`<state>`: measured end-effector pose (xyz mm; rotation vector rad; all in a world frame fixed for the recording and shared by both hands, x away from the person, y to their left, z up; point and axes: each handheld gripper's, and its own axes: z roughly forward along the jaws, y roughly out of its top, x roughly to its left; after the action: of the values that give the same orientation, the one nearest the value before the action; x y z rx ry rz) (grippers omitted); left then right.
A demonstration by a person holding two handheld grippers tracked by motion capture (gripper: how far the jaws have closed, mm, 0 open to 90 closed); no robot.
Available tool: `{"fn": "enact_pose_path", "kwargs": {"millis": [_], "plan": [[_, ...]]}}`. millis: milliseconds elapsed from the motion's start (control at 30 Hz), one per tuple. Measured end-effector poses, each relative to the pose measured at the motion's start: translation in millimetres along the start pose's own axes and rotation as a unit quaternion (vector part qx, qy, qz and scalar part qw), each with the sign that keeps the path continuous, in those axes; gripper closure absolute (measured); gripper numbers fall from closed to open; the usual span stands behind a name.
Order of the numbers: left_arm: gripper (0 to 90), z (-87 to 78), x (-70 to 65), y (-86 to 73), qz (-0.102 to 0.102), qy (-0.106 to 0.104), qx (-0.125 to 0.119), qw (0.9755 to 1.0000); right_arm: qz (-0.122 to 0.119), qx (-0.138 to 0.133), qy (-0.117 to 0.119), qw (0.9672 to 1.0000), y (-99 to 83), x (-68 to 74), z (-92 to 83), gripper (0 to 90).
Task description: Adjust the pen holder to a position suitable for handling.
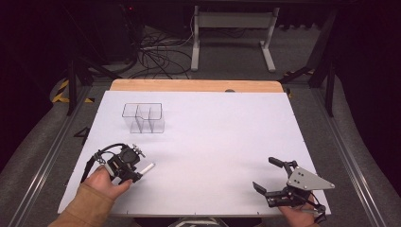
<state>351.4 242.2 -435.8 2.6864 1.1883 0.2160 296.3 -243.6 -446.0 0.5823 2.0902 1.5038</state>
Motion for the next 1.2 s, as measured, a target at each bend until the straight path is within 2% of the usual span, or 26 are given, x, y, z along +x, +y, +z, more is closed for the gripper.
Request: {"fn": "enact_pose_path", "kwargs": {"millis": [300,433,567,967,1200], "plan": [[72.5,5.0,-0.5,2.8,0.004,0.005,0.015,0.9999,0.001,0.0,-0.001,1.0,-0.3,0.4,-1.0,6.9],[73.8,6.5,0.8,3.6,0.004,0.006,0.017,0.9998,0.001,-0.001,0.0,1.0,-0.3,0.6,-1.4,6.9],[77.2,9.0,1.2,4.7,0.005,-0.001,0.023,0.9997,0.0,0.0,-0.001,1.0,-0.4,1.0,-1.2,6.9],[78.5,8.8,0.7,5.6,-0.001,-0.002,0.027,0.9996,0.001,0.0,-0.001,1.0,-0.6,1.0,-1.1,6.9],[78.5,3.8,1.6,3.9,-0.002,-0.007,0.019,0.9998,0.001,0.0,-0.003,1.0,-0.9,1.1,-1.4,6.9]]}}
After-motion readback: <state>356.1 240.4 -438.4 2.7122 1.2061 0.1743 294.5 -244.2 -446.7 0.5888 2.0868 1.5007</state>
